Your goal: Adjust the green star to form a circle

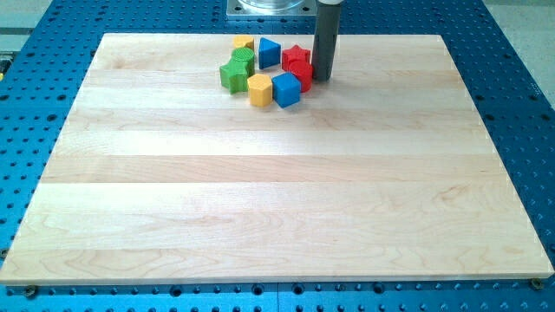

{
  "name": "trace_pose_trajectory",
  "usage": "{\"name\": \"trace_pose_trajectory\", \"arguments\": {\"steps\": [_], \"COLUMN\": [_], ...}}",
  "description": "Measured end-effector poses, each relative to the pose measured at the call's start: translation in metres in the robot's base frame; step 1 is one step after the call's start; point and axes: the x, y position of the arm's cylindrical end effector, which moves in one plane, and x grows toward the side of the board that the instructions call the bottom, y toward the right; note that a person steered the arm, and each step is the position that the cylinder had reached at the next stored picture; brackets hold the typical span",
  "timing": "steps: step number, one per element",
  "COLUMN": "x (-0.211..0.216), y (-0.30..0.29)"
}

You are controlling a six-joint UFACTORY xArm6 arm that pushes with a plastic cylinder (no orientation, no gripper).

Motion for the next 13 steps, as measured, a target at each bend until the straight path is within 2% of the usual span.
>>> {"name": "trace_pose_trajectory", "arguments": {"steps": [4,5,6,7,9,11,13], "x": [0.01,0.0,-0.079,-0.101,-0.101,-0.102,-0.087], "y": [0.026,0.027,0.048,0.046,-0.065,-0.15,-0.145]}}
